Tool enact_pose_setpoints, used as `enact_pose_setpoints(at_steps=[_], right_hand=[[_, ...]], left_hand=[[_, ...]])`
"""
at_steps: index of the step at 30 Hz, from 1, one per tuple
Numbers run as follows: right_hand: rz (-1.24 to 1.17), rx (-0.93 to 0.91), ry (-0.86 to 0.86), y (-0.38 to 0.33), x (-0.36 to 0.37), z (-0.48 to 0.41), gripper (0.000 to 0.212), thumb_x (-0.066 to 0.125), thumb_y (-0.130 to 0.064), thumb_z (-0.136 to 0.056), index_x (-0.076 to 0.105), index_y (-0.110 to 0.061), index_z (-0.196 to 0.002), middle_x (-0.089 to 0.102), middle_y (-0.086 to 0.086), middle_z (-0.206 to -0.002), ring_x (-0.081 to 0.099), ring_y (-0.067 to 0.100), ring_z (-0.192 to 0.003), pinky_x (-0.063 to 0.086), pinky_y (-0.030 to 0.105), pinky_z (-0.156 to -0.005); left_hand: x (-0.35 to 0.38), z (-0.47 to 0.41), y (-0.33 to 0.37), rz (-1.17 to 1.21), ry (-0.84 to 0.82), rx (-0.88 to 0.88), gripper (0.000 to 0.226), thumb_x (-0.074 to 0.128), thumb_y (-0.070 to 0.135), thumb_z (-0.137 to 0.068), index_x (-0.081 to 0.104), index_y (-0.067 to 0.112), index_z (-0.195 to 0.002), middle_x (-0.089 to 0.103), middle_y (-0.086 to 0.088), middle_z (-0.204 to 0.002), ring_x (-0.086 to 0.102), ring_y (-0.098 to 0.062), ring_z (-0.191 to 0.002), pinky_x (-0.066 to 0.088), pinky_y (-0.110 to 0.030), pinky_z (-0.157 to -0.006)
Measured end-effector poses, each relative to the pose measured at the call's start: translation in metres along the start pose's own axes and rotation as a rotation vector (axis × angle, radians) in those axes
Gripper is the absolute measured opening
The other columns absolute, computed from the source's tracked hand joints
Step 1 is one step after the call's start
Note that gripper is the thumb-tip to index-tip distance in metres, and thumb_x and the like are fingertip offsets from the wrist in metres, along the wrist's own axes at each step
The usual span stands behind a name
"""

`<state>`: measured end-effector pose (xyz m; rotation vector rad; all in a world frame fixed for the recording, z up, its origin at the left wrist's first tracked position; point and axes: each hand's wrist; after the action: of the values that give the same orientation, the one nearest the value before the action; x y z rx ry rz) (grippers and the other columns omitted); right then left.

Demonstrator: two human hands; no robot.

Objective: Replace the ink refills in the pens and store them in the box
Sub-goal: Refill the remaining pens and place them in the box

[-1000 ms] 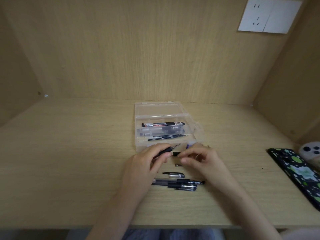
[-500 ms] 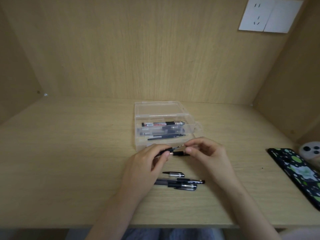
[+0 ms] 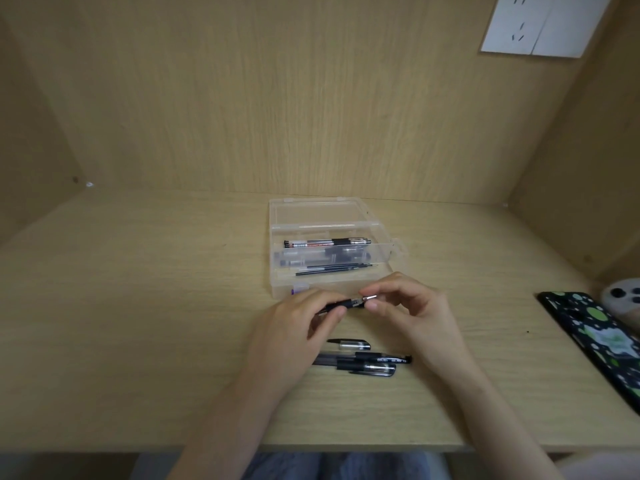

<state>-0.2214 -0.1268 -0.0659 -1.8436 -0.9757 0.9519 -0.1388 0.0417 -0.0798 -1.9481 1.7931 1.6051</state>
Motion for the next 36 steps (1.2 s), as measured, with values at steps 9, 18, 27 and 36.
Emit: enact_pose_setpoints(at_steps=[9, 18, 27, 36], right_hand=[[0.123, 0.068, 0.012, 0.0053, 0.0034, 0.004, 0.008, 0.068, -0.03, -0.077, 0.072, -0.024, -0.074, 0.067, -0.012, -0.069, 0.057, -0.002, -0.066, 0.041, 0.013, -0.067], [0.074, 0.063, -0.051, 0.0076, 0.0012, 0.0045, 0.011, 0.073, -0.023, -0.077, 0.068, -0.027, -0.086, 0.064, -0.009, -0.075, 0.054, 0.003, -0.07, 0.042, 0.016, -0.068], [-0.017, 0.068, -0.025, 0.0051, 0.0011, 0.006, 0.015, 0.07, -0.033, -0.08, 0.068, -0.022, -0.089, 0.064, -0.009, -0.071, 0.057, 0.008, -0.069, 0.045, 0.019, -0.068], [-0.017, 0.057, -0.028, 0.0044, 0.0013, 0.0065, 0.006, 0.065, -0.031, -0.081, 0.067, -0.028, -0.087, 0.064, -0.014, -0.073, 0.057, 0.004, -0.07, 0.044, 0.015, -0.069]], left_hand=[[0.0, -0.0008, 0.0012, -0.036, -0.029, 0.023, 0.017, 0.057, 0.033, -0.09, 0.065, 0.034, -0.105, 0.065, 0.021, -0.095, 0.058, 0.002, -0.085, 0.048, -0.019, -0.07], [0.0011, -0.0012, -0.0005, -0.025, -0.029, 0.03, 0.019, 0.053, 0.038, -0.091, 0.064, 0.035, -0.107, 0.065, 0.022, -0.097, 0.058, 0.004, -0.086, 0.049, -0.019, -0.071], [0.0014, -0.001, -0.0016, 0.018, -0.015, 0.039, 0.032, 0.041, 0.048, -0.089, 0.065, 0.034, -0.106, 0.065, 0.022, -0.094, 0.059, 0.004, -0.083, 0.05, -0.021, -0.069], [0.0007, -0.0004, -0.0013, 0.014, -0.031, 0.034, 0.035, 0.039, 0.05, -0.088, 0.063, 0.036, -0.108, 0.065, 0.023, -0.096, 0.058, 0.005, -0.087, 0.05, -0.02, -0.072]])
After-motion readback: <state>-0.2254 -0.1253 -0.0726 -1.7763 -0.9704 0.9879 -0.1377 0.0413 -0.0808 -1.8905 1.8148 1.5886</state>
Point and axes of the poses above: each hand's wrist, its own z-axis away from the middle knuckle, its own x-axis out of the palm, y = z × x
